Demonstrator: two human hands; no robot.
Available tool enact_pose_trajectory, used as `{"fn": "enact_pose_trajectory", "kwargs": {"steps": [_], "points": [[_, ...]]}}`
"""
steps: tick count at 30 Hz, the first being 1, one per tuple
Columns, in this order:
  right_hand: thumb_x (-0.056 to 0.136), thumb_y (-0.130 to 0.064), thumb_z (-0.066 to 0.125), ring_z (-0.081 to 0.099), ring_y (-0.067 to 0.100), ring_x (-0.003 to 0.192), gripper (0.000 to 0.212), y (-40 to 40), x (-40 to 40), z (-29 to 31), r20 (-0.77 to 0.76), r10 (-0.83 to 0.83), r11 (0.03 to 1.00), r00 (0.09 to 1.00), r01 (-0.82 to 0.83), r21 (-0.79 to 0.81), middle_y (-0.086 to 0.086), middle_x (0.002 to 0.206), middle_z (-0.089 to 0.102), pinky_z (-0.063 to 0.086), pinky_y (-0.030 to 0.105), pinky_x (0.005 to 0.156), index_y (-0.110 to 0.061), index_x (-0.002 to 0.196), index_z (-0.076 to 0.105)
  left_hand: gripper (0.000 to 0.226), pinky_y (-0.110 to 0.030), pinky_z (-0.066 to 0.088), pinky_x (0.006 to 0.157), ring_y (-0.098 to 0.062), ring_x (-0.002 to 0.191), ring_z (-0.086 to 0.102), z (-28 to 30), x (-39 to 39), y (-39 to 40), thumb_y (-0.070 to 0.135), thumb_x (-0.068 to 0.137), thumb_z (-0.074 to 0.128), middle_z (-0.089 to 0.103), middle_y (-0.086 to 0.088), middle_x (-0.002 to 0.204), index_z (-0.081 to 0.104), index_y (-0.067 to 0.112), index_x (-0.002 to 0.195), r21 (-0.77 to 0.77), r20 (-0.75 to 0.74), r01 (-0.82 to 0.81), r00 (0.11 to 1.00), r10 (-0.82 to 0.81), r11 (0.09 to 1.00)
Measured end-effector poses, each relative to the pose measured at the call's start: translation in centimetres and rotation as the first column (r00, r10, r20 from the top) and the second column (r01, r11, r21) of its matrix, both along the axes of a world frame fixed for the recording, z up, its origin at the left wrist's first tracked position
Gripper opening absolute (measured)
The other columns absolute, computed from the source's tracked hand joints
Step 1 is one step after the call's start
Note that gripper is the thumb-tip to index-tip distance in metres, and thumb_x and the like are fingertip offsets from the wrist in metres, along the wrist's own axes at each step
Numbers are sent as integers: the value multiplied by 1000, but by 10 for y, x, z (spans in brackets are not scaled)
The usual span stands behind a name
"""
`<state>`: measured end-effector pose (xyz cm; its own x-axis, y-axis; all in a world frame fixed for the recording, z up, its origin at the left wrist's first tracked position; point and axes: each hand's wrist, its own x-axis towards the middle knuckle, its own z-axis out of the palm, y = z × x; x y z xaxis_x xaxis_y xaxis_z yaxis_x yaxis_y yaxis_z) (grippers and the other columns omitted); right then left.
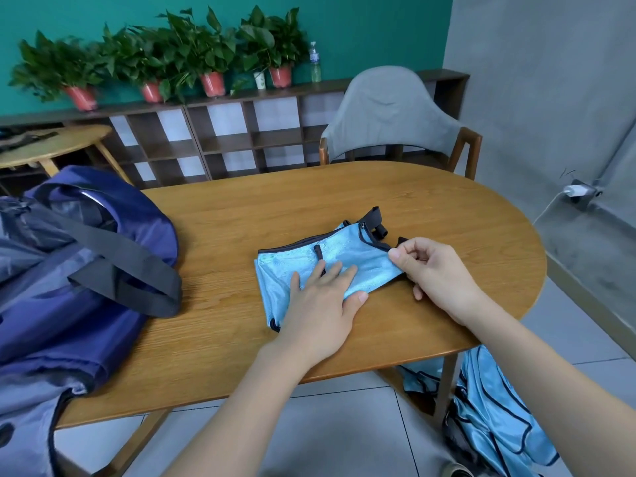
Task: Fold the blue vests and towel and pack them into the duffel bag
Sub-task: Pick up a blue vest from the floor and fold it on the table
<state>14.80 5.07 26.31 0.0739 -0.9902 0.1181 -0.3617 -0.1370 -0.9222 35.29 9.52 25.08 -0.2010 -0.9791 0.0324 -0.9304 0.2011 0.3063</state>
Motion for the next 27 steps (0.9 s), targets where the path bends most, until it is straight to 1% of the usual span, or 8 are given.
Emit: {"fn": "enact_pose_trajectory", "kwargs": {"steps": [4, 7, 10, 13, 16, 19, 23, 27], "points": [[97, -37, 63, 56, 2, 45, 24, -6, 4, 0, -94, -127, 992, 987, 127, -12, 1, 73, 64, 49, 18, 50, -16, 87, 66, 72, -59, -6, 122, -29, 155, -10, 3, -16, 8, 69, 99, 22, 2, -3, 170, 9, 34, 161, 78, 83, -76, 994, 70, 994], [97, -32, 63, 62, 10, 65, 15, -10, 5, -4, -208, -251, 961, 945, 217, -174, -5, 80, 66, 59, 38, 69, -22, 86, 66, 81, -53, -2, 124, -33, 154, -11, 13, -28, 20, 76, 94, 26, -1, -8, 169, 8, 34, 161, 175, 23, -81, 997, 78, 981], [99, -31, 59, 57, 8, 71, 11, 0, 10, -3, -253, -387, 868, 887, 258, -425, -9, 87, 60, 53, 37, 66, -24, 93, 65, 72, -45, 25, 121, -25, 151, 23, 27, -15, 18, 71, 96, 34, 31, -4, 162, 34, 30, 155, 80, -136, -104, 984, 114, 991], [99, -26, 59, 56, 11, 77, 11, 14, 24, -4, -335, -308, 818, 890, 69, -571, -7, 91, 59, 49, 32, 64, -20, 100, 68, 47, -45, 34, 114, -19, 138, 43, 28, 22, -2, 56, 100, 46, 57, 5, 142, 58, 31, 139, -90, -203, -119, 974, 99, 989], [96, -26, 62, 57, 22, 101, 21, 9, 37, -18, -542, -190, 850, 819, -139, -508, 0, 110, 60, 50, 38, 84, -16, 113, 67, 32, -51, 21, 120, -20, 144, 37, 11, 61, -23, 48, 100, 53, 53, 7, 147, 64, 42, 129, -116, -111, -147, 985, 134, 982], [96, -41, 46, 45, 24, 120, 46, 0, 45, -23, -717, -144, 925, 682, -164, -342, -3, 136, 50, 37, 39, 99, -22, 137, 55, 30, -52, 27, 118, -21, 141, 41, -1, 78, -25, 42, 100, 56, 51, 4, 149, 65, 41, 129, -97, -191, -155, 972, 135, 983], [85, -53, 25, 31, 22, 129, 70, -13, 48, -16, -783, -62, 973, 619, -139, -187, -10, 154, 32, 27, 40, 104, -34, 151, 37, 26, -49, 41, 106, -21, 119, 53, -5, 68, -10, 40, 97, 61, 66, 7, 130, 72, 32, 119, -199, -186, -142, 977, 105, 970], [83, -53, 18, 30, 23, 125, 74, -24, 48, -10, -838, -23, 983, 545, -142, -120, -8, 154, 33, 27, 40, 100, -39, 156, 24, 22, -42, 47, 96, -15, 101, 59, -10, 63, 7, 41, 95, 62, 72, 14, 110, 78, 32, 105, -297, -188, -83, 982, 27, 951]]}}
